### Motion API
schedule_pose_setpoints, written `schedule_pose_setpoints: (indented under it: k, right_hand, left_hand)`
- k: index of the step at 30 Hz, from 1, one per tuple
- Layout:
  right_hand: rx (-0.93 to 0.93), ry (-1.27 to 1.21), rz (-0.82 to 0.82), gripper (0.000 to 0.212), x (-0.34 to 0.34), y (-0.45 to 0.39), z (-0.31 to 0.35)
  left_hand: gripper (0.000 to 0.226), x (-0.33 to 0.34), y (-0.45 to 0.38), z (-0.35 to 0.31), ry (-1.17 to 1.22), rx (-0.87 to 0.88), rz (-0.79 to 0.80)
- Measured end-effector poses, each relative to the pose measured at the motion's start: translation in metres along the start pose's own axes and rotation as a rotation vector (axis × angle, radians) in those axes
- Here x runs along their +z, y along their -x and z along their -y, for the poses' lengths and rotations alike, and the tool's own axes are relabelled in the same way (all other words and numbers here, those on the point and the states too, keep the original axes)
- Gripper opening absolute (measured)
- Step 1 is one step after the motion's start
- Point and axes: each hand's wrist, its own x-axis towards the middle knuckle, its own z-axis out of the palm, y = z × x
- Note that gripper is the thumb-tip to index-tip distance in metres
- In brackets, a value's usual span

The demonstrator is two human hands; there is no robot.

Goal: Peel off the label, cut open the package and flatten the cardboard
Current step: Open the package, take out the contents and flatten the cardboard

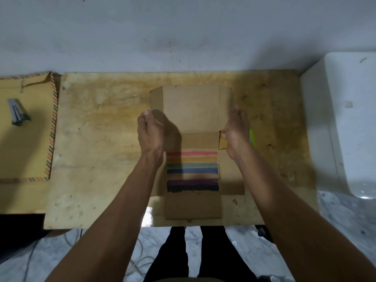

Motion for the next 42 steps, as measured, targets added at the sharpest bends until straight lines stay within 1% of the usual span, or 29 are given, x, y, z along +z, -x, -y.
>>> schedule_pose_setpoints:
  k: [2,3,6,8,10,13,16,19,21,23,24,26,28,29,30,32,34,36,39,42]
  right_hand:
    - [0.063,-0.060,0.041,0.042,-0.008,0.010,0.006]
    - [0.087,-0.101,0.052,0.044,-0.011,0.014,0.007]
    - [0.119,-0.224,0.081,0.046,-0.021,0.029,0.008]
    - [0.134,-0.312,0.128,0.047,-0.029,0.038,0.007]
    - [0.151,-0.336,0.198,0.057,-0.037,0.040,0.000]
    - [0.156,-0.240,0.302,0.076,-0.052,0.041,-0.005]
    - [0.084,-0.025,0.449,0.075,-0.069,0.042,-0.012]
    - [0.036,0.166,0.590,0.072,-0.079,0.047,-0.022]
    - [-0.045,0.234,0.613,0.063,-0.080,0.052,-0.032]
    - [-0.126,0.294,0.604,0.057,-0.080,0.059,-0.044]
    - [-0.183,0.367,0.598,0.059,-0.080,0.062,-0.052]
    - [-0.370,0.641,0.574,0.065,-0.081,0.069,-0.066]
    - [-0.595,0.887,0.510,0.055,-0.080,0.076,-0.078]
    - [-0.656,0.975,0.477,0.050,-0.078,0.081,-0.083]
    - [-0.702,1.051,0.437,0.049,-0.076,0.089,-0.087]
    - [-0.764,1.177,0.365,0.054,-0.072,0.096,-0.103]
    - [-0.766,1.276,0.332,0.058,-0.069,0.100,-0.117]
    - [-0.787,1.348,0.294,0.059,-0.067,0.102,-0.131]
    - [-0.815,1.378,0.241,0.060,-0.065,0.102,-0.150]
    - [-0.812,1.356,0.190,0.060,-0.061,0.098,-0.163]
  left_hand:
    - [0.069,-0.008,0.000,-0.006,0.148,-0.117,0.018]
    - [0.069,-0.011,0.003,-0.008,0.205,-0.156,0.030]
    - [0.063,-0.023,0.016,-0.010,0.330,-0.200,0.077]
    - [0.067,-0.033,0.021,-0.007,0.409,-0.227,0.134]
    - [0.073,-0.046,0.022,-0.003,0.468,-0.283,0.229]
    - [0.080,-0.062,0.024,-0.001,0.485,-0.321,0.361]
    - [0.081,-0.073,0.023,0.002,0.296,-0.222,0.457]
    - [0.068,-0.077,0.031,0.004,0.152,-0.139,0.525]
    - [0.059,-0.078,0.036,0.012,0.038,-0.055,0.552]
    - [0.057,-0.080,0.045,0.025,-0.097,0.052,0.563]
    - [0.058,-0.080,0.049,0.032,-0.166,0.104,0.550]
    - [0.054,-0.080,0.059,0.045,-0.346,0.266,0.525]
    - [0.043,-0.080,0.067,0.058,-0.548,0.458,0.551]
    - [0.042,-0.080,0.071,0.063,-0.647,0.545,0.559]
    - [0.045,-0.081,0.072,0.070,-0.745,0.631,0.550]
    - [0.053,-0.079,0.077,0.083,-0.942,0.764,0.510]
    - [0.060,-0.077,0.085,0.094,-1.081,0.774,0.500]
    - [0.064,-0.076,0.092,0.104,-1.119,0.738,0.501]
    - [0.065,-0.076,0.097,0.122,-1.163,0.717,0.469]
    - [0.063,-0.075,0.095,0.135,-1.217,0.694,0.440]
